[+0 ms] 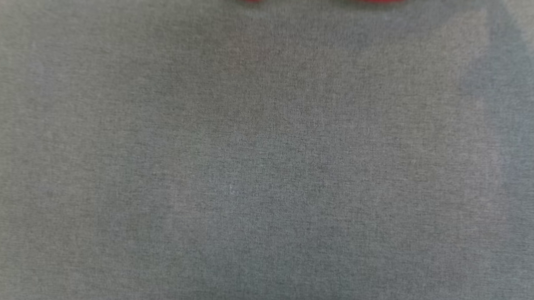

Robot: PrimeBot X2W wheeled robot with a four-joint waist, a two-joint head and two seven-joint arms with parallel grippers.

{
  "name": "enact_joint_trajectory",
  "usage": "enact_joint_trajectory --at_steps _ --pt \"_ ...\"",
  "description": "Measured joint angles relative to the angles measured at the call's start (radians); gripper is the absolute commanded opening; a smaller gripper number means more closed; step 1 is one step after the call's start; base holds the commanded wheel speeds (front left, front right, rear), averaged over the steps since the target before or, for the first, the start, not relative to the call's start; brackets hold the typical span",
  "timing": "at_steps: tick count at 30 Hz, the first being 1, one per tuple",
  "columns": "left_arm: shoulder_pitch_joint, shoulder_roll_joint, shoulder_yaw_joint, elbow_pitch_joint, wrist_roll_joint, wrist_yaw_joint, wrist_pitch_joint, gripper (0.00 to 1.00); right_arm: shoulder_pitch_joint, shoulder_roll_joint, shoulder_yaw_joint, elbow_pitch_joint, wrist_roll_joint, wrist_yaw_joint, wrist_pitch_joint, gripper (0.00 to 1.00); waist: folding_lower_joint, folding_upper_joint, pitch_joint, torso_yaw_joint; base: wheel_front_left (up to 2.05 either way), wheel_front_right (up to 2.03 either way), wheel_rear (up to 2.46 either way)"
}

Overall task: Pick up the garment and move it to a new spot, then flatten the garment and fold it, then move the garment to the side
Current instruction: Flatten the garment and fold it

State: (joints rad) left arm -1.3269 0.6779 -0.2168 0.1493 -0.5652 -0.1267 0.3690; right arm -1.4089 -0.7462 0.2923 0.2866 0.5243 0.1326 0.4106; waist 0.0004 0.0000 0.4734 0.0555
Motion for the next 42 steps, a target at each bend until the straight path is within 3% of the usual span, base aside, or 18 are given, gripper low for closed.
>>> enact_joint_trajectory --at_steps 7,15,24,27,42 --pt "-0.167 -0.043 -0.052 0.182 0.040 -0.002 -0.159 0.00 -0.152 0.083 0.008 0.183 -0.095 0.000 -0.162 0.00 -0.0001 0.0000 0.113 -0.007 0.00 0.00 0.00" --pt "-0.132 -0.083 -0.108 0.326 0.026 -0.002 -0.286 0.00 -0.138 0.132 0.050 0.284 -0.082 0.000 -0.243 0.00 -0.0001 0.0000 0.172 -0.005 0.00 0.00 0.00" --pt "0.122 -0.128 -0.209 0.407 -0.042 -0.002 -0.369 0.00 0.084 0.123 0.142 0.304 0.038 0.000 -0.244 0.00 -0.0002 0.0000 0.136 0.004 0.00 0.00 0.00" --pt "0.288 -0.134 -0.253 0.427 -0.085 -0.002 -0.375 0.00 0.253 0.095 0.203 0.289 0.127 0.000 -0.194 0.00 -0.0003 0.0000 0.072 0.001 0.00 0.00 0.00" --pt "0.714 -0.107 -0.345 0.384 -0.182 0.000 -0.261 0.00 0.695 0.015 0.267 0.224 0.344 0.000 -0.015 0.00 -0.0005 0.0000 -0.172 -0.003 0.00 0.00 0.00"
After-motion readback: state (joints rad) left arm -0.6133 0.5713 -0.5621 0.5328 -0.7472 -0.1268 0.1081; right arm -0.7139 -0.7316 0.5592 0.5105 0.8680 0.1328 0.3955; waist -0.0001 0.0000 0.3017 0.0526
